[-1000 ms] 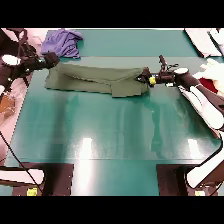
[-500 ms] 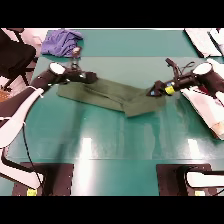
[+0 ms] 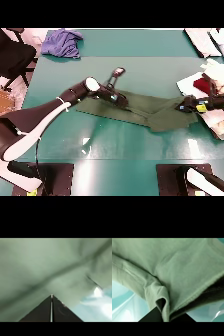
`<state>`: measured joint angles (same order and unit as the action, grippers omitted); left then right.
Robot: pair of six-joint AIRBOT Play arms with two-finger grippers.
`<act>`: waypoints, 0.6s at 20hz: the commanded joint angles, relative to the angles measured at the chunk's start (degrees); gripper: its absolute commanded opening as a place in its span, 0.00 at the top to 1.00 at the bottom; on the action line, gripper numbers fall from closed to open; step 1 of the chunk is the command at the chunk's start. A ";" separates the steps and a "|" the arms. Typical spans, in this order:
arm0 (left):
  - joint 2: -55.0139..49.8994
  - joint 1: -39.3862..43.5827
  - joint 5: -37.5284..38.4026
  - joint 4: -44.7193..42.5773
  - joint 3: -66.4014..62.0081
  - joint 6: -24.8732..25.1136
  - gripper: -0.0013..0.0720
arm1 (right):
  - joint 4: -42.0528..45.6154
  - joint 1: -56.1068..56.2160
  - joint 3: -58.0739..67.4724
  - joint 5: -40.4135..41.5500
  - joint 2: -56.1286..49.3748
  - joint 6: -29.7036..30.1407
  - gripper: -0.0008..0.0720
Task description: Fold the shirts.
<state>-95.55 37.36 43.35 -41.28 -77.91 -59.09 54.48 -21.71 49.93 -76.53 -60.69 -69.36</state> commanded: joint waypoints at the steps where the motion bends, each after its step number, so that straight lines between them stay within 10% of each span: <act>1: -0.15 5.92 -3.78 -3.78 0.28 -0.02 0.95 | -1.20 -3.10 -2.60 1.31 5.40 2.19 0.95; 12: -6.73 6.16 -10.91 1.18 0.22 0.66 0.96 | -17.33 22.97 -2.43 14.91 16.57 -10.25 0.95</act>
<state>-101.82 43.48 34.20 -40.36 -77.65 -58.61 38.81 -8.56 47.51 -68.18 -45.28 -74.02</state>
